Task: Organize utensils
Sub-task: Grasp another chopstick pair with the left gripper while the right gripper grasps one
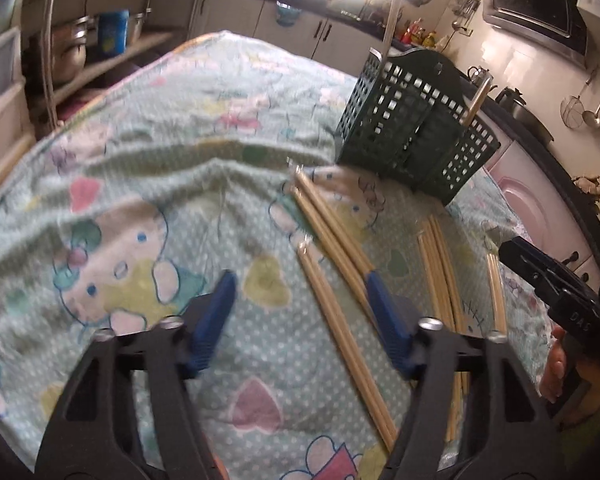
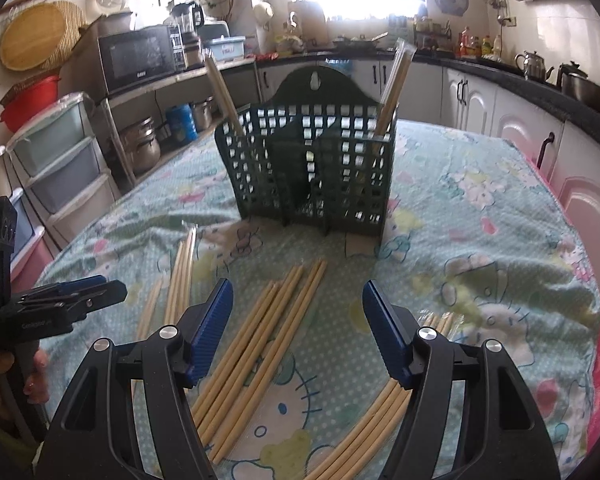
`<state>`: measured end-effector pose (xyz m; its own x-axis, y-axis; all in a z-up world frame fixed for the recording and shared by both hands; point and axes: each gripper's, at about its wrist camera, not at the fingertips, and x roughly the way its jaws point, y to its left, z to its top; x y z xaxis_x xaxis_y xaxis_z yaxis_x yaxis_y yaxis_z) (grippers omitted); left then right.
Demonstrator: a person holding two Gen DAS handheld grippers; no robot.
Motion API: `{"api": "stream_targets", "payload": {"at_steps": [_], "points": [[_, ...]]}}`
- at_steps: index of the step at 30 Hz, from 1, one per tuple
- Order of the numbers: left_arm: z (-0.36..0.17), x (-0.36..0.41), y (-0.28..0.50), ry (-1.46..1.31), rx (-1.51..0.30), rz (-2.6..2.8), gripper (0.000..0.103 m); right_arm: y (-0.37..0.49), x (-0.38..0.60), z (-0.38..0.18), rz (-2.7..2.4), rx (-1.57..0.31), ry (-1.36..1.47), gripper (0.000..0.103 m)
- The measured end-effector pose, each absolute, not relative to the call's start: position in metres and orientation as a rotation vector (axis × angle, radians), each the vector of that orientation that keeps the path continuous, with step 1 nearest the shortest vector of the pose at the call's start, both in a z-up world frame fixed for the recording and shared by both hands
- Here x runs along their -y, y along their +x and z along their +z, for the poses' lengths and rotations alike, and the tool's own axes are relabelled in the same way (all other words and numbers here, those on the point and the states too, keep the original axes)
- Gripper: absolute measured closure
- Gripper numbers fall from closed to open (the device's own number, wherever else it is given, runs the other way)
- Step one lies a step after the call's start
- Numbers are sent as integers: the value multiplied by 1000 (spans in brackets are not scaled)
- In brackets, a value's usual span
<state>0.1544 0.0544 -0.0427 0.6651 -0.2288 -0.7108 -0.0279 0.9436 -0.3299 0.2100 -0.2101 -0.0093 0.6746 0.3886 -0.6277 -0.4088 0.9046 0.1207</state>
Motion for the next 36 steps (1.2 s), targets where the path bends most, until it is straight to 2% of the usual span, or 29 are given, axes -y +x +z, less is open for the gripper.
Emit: {"api": "stream_targets", "payload": {"at_steps": [2,4,8,21,28,36], "points": [[-47,-54,154,-350,-859,-139,66,213,208,-16,459,-732,-30,49],[-52,-53,155,-370,-877,-164,72,217,208,-21,457,-757,-34,54],[-57,-47,158,-383,-902,-190,75,229,210,-29,450,-805,-20,65],[-60,-38,180,-358,-927,-155,75,258,202,-41,434,-876,-23,71],[-63,-44,188,-359,-931,-138,91,277,198,-44,422,-904,-24,72],[-62,-53,184,-352,-931,-142,92,296,191,-55,404,-950,-18,73]]}}
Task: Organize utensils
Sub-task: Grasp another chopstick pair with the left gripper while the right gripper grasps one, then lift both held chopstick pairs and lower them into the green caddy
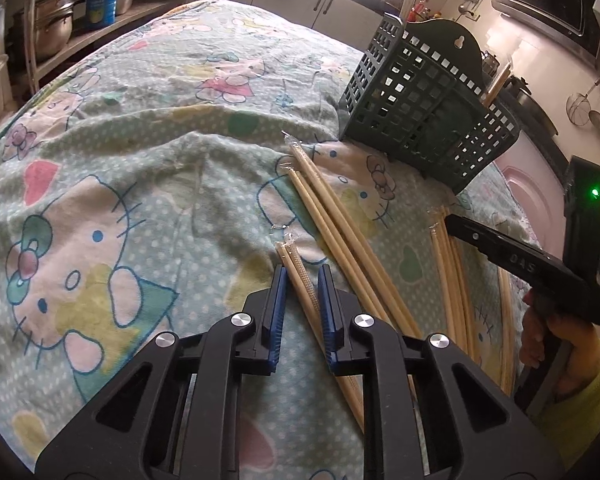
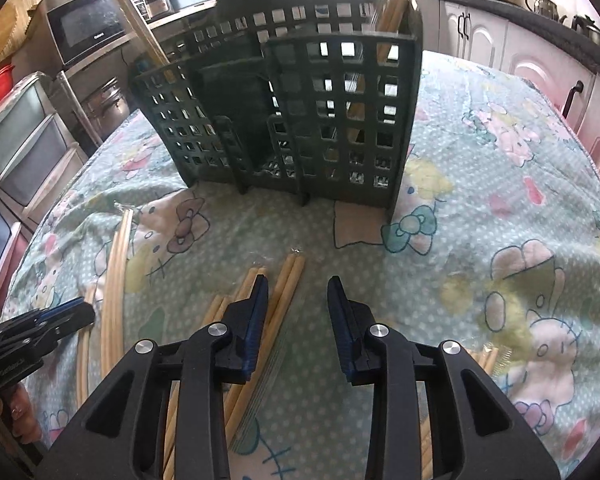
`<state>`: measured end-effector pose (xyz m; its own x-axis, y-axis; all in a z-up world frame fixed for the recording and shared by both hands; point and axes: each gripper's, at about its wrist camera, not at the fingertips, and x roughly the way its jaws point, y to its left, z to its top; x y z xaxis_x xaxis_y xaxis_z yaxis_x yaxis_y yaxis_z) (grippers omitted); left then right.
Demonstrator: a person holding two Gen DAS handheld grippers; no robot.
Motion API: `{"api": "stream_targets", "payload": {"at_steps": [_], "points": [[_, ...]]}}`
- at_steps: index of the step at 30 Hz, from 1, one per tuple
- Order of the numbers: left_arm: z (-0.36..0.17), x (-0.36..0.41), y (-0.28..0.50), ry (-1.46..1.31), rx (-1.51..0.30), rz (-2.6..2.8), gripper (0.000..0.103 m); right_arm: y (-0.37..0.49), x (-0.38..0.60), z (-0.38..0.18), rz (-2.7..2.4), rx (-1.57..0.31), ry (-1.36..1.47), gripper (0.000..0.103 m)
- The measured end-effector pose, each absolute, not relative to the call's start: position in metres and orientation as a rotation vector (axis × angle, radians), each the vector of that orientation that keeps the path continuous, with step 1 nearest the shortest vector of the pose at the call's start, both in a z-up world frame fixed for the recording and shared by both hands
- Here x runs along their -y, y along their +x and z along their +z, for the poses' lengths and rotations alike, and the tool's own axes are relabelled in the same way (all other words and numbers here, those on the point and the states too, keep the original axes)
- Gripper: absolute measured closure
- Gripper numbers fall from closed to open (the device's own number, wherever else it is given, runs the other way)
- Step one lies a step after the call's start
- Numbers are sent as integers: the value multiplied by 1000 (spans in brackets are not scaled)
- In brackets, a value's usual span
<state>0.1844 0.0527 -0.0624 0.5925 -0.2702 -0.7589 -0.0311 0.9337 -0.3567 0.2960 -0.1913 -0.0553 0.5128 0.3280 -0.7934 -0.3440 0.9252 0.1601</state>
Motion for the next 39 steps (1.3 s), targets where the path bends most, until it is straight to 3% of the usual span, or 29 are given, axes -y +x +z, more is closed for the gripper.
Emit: {"api": "stream_targets", "payload": {"at_steps": [10,15,17,25,39], "points": [[-65,-59,185,-387,-942,-153,92,311,186,-60,404,-958,6,76],[-65,-58,188,-388,-945,-143,92,317,187,-59,410,-960,26,81],[-65,-57,188,-384,-943,-140,92,317,187,-59,413,-954,26,89],[-61,-56,183,-381,-925,-149,96,294,202,-34,464,-865,78,92],[14,-33,165,-323,-729,-229,101,238,232,34,571,-683,126,93]]}}
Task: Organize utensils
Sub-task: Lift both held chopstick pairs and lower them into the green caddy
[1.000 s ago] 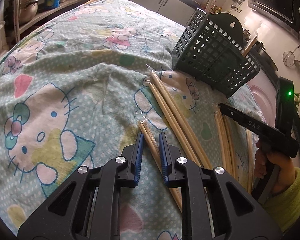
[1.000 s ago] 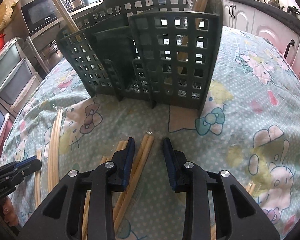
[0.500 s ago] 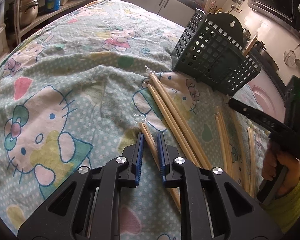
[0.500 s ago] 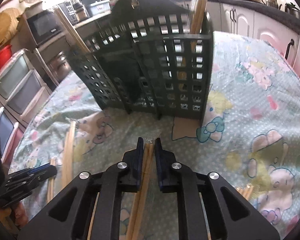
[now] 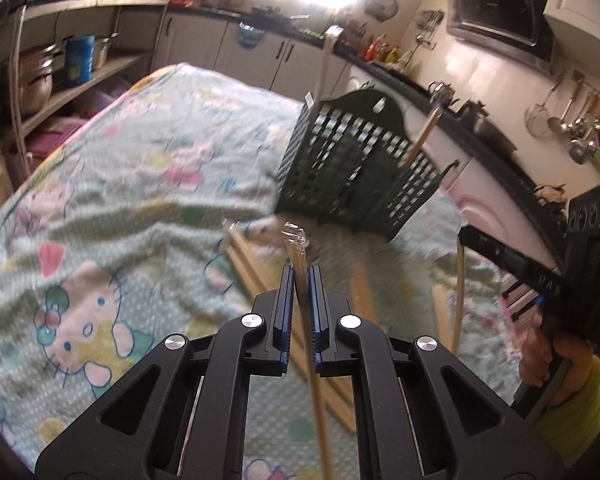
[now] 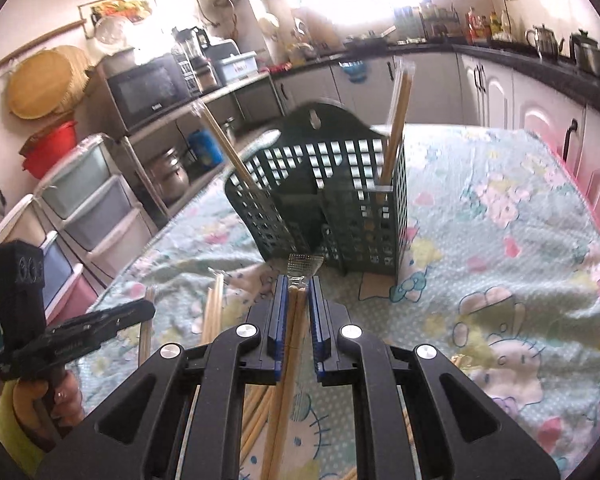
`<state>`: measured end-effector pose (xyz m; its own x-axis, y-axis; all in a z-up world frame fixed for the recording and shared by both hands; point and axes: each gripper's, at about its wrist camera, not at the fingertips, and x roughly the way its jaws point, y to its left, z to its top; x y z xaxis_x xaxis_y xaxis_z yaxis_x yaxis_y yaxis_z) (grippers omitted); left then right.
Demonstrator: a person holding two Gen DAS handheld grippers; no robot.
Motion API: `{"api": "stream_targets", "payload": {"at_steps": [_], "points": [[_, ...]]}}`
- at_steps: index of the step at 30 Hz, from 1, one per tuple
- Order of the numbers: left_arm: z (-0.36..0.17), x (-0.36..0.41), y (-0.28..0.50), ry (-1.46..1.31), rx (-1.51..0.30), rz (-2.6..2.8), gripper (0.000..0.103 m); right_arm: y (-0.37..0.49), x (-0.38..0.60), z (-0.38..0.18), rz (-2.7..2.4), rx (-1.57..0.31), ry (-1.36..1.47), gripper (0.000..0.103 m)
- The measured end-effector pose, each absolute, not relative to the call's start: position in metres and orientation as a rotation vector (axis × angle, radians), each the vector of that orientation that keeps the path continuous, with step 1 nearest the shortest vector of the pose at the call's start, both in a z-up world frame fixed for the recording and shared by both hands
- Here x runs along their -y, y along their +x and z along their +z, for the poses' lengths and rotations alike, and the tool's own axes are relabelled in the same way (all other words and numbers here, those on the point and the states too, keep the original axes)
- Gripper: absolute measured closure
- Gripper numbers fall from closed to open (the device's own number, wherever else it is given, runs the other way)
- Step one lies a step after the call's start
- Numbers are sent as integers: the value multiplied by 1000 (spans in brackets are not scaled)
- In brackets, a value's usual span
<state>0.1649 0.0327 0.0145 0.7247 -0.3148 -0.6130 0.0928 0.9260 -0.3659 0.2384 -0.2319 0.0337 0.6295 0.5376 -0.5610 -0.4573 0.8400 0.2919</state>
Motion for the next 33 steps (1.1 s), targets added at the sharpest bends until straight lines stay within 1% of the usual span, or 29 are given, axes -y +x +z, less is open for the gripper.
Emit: {"api": "stream_targets", "payload": {"at_steps": [12,30,32,33], "points": [[70,-18,165,-308,-628,-285,102,202,244,78,631,-535,121,93],[115,10,191,-249,-531,-327,102,193,261,111,587,-403,128,96],[122,13,195,-246,-518,-332,102,193,262,115,583,-395,131,99],[124,14,197,-243,-513,-333,102,195,263,118,582,-389,133,99]]}}
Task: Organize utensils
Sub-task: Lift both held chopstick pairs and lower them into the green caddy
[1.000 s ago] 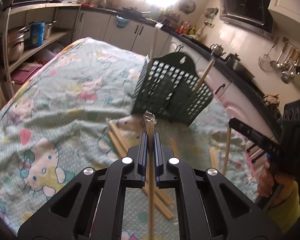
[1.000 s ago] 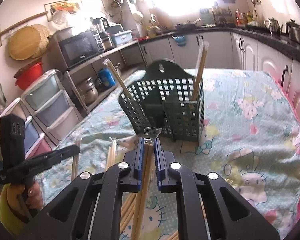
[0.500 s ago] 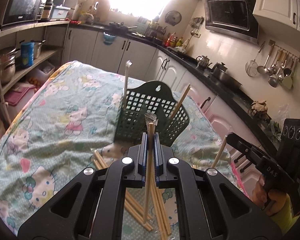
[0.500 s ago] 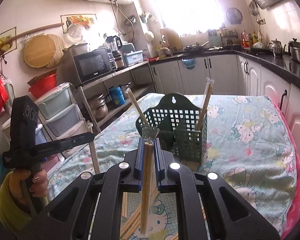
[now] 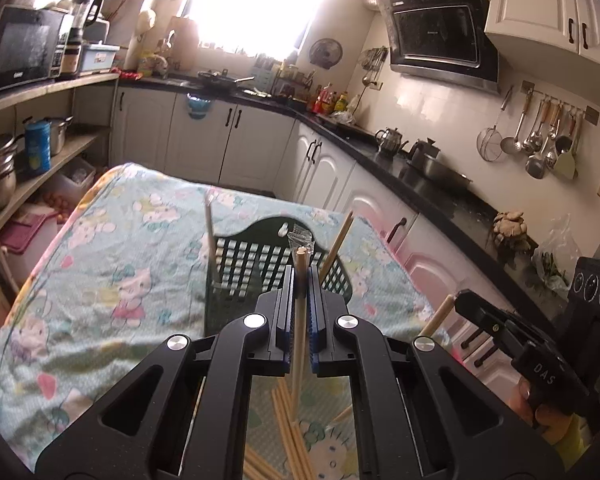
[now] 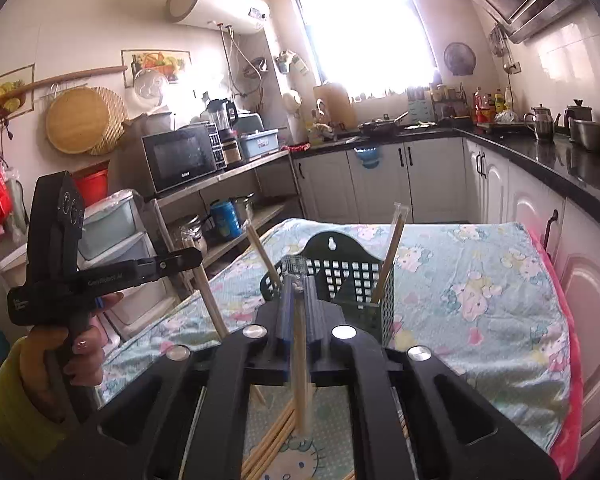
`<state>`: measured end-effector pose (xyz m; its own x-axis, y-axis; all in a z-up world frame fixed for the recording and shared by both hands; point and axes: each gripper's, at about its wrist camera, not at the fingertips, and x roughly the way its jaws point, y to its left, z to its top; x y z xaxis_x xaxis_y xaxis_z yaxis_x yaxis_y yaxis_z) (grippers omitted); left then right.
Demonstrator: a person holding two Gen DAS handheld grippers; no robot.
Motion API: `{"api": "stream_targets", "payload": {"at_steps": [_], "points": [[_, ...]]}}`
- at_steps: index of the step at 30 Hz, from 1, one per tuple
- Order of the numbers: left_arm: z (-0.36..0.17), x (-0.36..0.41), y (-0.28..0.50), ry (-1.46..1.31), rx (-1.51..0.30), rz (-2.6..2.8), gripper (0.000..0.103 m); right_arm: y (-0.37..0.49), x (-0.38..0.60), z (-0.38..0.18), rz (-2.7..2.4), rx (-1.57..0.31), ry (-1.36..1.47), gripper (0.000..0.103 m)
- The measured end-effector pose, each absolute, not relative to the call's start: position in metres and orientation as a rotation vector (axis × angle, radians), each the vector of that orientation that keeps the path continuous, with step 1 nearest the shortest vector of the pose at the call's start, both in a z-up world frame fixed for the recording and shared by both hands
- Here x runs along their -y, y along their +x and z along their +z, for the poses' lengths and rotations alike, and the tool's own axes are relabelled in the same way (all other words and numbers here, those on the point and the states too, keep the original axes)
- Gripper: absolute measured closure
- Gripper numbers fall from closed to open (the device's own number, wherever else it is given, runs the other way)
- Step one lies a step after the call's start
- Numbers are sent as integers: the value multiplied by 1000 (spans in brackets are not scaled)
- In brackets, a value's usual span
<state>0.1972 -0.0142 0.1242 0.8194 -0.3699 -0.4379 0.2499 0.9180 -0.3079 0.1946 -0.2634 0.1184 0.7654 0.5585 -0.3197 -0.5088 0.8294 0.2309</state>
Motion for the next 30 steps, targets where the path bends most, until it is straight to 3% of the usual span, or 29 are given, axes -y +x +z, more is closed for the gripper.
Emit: {"api": "stream_targets", "payload": {"at_steps": [20,30], "points": [[186,32,243,-191,-354,-322,102,231,269,175,547,-282,129,99],[179,40,275,-170,-304,-274,102,264,269,203,531,-214,171,99]]}}
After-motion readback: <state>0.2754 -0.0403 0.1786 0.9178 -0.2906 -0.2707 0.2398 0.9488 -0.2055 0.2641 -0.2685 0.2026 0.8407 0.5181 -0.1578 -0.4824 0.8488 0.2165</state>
